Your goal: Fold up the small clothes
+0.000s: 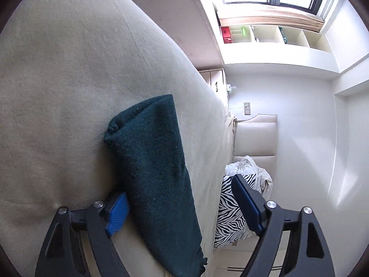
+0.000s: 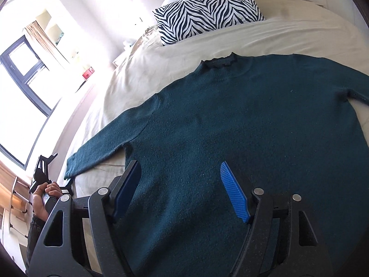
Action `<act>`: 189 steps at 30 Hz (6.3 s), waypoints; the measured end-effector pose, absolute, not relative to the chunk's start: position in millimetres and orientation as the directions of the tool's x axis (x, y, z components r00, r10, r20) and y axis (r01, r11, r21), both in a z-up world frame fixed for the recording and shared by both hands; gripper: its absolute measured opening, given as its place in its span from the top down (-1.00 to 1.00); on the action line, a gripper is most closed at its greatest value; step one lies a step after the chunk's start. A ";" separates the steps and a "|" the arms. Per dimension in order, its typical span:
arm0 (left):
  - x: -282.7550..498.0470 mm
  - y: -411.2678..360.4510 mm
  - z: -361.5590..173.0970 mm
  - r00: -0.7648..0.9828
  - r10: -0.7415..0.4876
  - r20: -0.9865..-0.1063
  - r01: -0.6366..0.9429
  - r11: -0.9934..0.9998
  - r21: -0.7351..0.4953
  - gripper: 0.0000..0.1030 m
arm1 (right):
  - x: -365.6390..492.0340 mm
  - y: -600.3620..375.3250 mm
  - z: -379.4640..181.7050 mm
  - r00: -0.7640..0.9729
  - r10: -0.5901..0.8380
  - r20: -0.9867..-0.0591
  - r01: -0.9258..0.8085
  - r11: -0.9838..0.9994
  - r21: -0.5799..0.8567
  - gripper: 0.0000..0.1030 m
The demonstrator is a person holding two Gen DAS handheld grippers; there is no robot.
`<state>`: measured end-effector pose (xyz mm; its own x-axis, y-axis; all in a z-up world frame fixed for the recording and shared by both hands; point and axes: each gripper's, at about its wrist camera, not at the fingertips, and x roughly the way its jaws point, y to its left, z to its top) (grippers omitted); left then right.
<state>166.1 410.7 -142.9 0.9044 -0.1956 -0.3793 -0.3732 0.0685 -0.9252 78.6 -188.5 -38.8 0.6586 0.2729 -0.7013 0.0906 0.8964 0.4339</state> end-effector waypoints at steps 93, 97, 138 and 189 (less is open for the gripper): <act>360.5 93.8 -134.4 0.401 -0.722 -0.565 0.086 0.643 -0.761 0.25 | 221.3 -467.3 -180.1 0.578 0.497 -0.648 0.344 0.571 0.745 0.87; 345.5 93.5 -129.2 0.392 -0.735 -0.553 0.121 0.638 -0.761 0.14 | 215.9 -466.2 -179.4 0.580 0.492 -0.649 0.352 0.567 0.745 0.87; 281.5 89.4 -123.1 0.384 -0.665 -0.641 0.222 0.740 -0.635 0.20 | 136.5 -490.8 -127.1 0.665 0.400 -0.631 0.306 0.625 0.718 0.51; 198.2 35.0 -82.1 0.374 -0.746 -0.551 0.176 0.640 -0.748 -0.58 | -121.2 -771.1 -182.3 0.861 -0.149 -0.486 0.497 0.039 0.867 0.39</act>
<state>198.2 35.0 -82.1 0.3735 -0.7464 -0.5508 0.1759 0.6400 -0.7480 -121.2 -771.1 -182.3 0.8610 -0.1487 -0.4864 0.4966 0.0391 0.8671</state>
